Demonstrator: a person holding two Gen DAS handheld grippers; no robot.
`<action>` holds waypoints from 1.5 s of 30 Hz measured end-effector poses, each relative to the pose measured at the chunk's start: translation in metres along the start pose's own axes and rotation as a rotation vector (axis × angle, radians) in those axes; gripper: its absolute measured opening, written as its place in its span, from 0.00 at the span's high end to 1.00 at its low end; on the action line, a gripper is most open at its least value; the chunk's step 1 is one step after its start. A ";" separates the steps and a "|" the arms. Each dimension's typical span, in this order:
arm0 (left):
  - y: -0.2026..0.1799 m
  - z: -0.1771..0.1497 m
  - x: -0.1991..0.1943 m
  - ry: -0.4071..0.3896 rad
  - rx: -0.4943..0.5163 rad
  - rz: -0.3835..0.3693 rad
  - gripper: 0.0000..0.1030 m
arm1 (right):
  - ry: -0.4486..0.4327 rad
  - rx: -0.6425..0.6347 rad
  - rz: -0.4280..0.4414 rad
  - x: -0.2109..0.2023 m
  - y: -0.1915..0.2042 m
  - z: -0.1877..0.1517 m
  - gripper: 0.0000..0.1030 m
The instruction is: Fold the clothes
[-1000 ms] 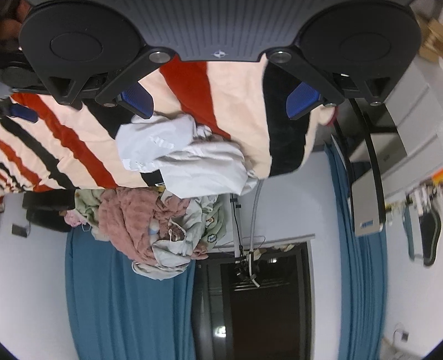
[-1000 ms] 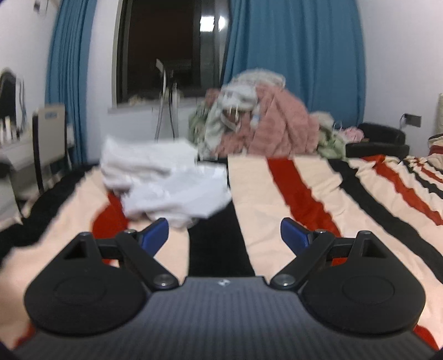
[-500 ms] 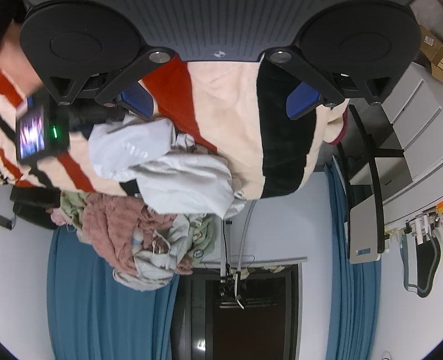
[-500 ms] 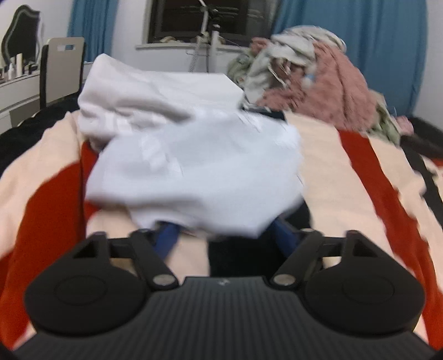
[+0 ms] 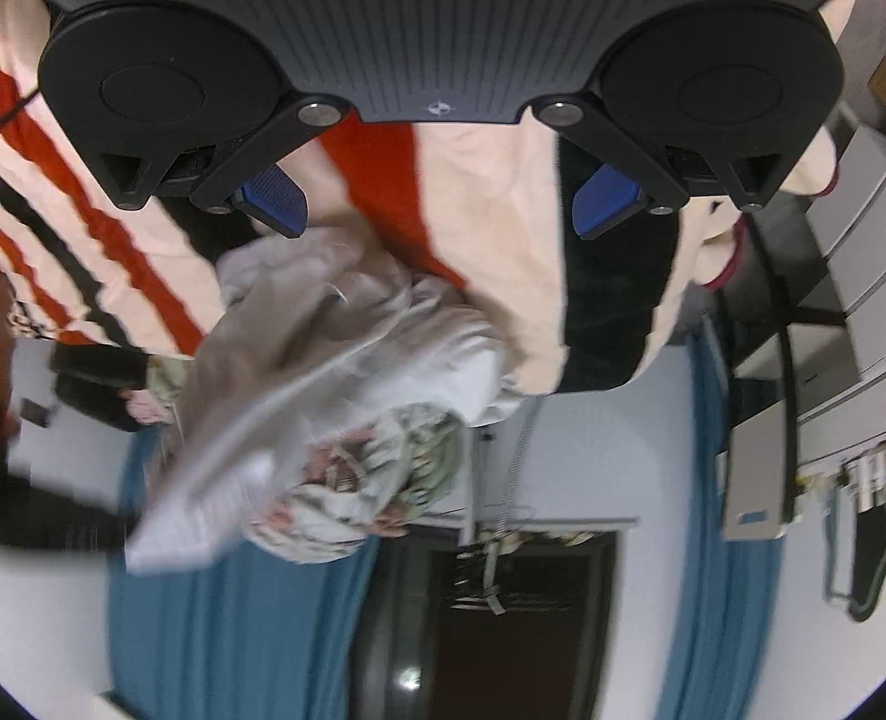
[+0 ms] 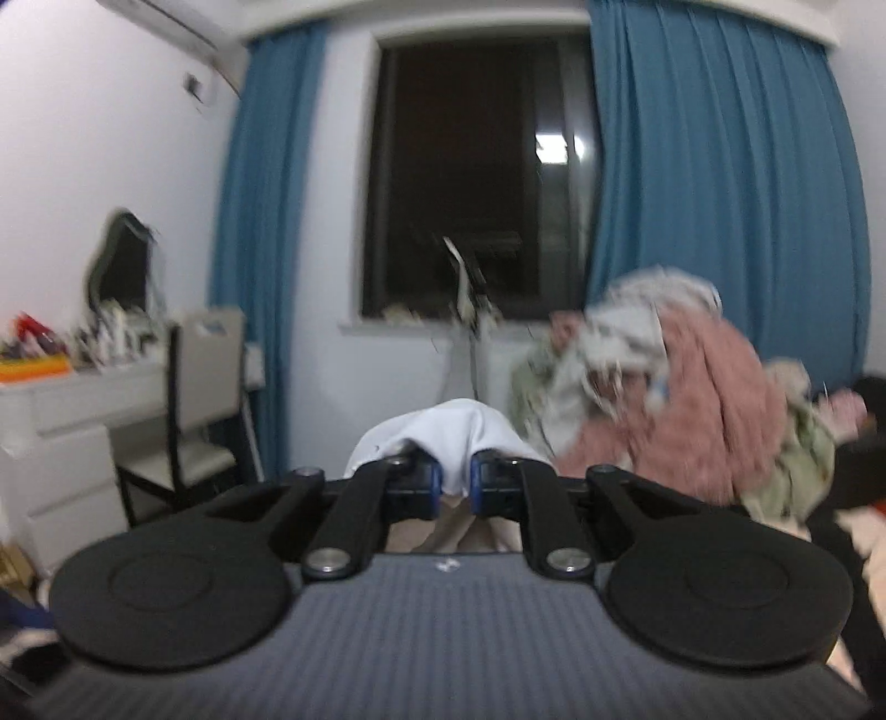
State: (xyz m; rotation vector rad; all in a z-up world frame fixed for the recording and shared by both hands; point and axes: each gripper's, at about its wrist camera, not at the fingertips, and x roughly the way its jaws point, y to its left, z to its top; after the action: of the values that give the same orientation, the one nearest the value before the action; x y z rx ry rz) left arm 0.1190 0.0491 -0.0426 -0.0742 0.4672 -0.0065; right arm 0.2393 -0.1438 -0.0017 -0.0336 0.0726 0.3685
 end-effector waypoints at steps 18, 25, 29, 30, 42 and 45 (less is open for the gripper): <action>-0.075 -0.047 -0.045 0.043 0.185 -0.390 0.35 | -0.140 0.078 0.037 -0.189 -0.002 0.048 0.87; -0.079 -0.062 -0.024 0.090 0.174 -0.351 0.91 | -0.018 0.234 -0.094 -0.186 -0.053 -0.027 0.86; -0.062 -0.050 -0.029 -0.006 0.060 -0.306 0.93 | 0.147 0.294 -0.221 -0.164 -0.085 -0.075 0.85; -0.053 -0.040 -0.030 -0.022 0.027 -0.298 0.94 | 0.190 0.334 -0.225 -0.158 -0.090 -0.084 0.85; -0.044 -0.016 0.036 0.133 -0.002 -0.097 0.92 | 0.480 0.249 -0.183 -0.114 -0.046 -0.133 0.85; -0.038 -0.020 0.060 0.183 -0.020 -0.080 0.90 | 0.460 0.228 -0.239 -0.114 -0.048 -0.130 0.82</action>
State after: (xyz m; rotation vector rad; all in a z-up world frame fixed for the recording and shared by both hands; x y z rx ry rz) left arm 0.1636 0.0085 -0.0847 -0.1121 0.6470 -0.0876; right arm 0.1419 -0.2352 -0.1212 0.0989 0.5601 0.1057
